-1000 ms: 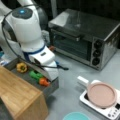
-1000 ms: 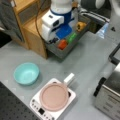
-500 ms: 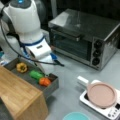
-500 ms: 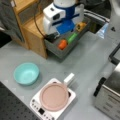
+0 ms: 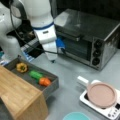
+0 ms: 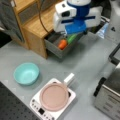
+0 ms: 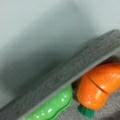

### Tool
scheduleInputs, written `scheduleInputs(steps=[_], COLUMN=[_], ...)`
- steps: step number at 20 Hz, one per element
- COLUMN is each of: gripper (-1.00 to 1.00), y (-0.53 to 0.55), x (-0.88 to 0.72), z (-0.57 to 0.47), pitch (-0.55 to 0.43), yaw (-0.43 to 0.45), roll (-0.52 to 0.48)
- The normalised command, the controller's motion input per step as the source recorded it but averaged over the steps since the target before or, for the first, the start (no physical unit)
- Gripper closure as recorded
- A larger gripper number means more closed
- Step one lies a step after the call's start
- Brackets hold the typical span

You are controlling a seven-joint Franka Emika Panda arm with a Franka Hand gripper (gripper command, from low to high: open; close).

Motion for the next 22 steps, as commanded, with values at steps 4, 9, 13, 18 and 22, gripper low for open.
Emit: scheduleInputs(steps=[4,9,13,18,22], gripper=[-1.00,-1.00,-1.00,-1.00,-1.00], y=[0.42,0.33,0.17,0.08,0.09], x=[0.11,0.23,0.29,0.39,0.41], z=[0.14,0.12,0.14,0.21,0.10], pitch=[0.007,0.010,0.174,0.215,0.113], yaw=[-0.605,-0.485,-0.802,-0.411,-0.298], roll=[0.126,0.128,0.319,0.161,0.212])
